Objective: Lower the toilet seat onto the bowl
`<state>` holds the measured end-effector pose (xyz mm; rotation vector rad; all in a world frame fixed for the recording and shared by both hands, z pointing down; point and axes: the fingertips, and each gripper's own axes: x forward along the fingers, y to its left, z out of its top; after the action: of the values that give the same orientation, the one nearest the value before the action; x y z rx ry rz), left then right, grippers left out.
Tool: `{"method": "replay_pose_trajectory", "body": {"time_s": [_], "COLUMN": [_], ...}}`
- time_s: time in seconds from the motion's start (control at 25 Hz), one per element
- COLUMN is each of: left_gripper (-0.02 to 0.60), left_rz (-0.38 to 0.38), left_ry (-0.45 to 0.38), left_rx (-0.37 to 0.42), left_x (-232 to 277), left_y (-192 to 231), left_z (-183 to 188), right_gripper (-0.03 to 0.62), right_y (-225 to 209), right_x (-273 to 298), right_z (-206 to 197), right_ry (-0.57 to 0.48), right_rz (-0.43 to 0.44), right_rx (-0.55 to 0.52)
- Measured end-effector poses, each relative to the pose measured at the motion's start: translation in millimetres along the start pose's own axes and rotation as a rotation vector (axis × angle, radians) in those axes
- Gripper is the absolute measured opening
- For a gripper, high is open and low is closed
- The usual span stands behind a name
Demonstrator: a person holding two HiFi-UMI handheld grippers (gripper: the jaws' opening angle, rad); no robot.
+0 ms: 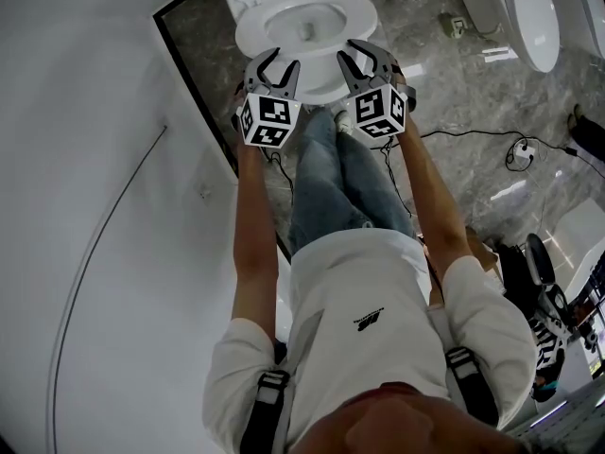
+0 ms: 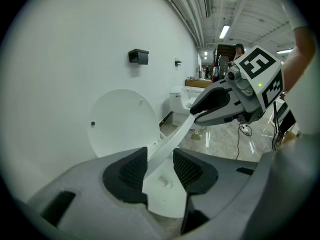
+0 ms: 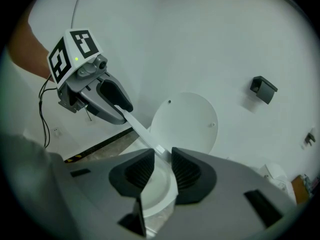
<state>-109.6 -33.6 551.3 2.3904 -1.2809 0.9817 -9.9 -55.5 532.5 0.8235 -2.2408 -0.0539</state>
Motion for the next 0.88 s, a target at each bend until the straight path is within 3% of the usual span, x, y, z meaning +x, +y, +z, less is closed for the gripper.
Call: {"method": "replay_pose_trajectory", "body": {"time_s": [0.88], "left_gripper": [0.169], "left_rz": [-0.028], "left_ry": [0.041], "left_rx": [0.028], "left_x": [4], "left_y": [-34], "left_z": [-33], "right_gripper": [0.115], "right_y": [27], "right_x": [-7], "right_z": [-37], "right_ry": [0.052], "right_rz": [0.035], "right_rx": [-0.004]}}
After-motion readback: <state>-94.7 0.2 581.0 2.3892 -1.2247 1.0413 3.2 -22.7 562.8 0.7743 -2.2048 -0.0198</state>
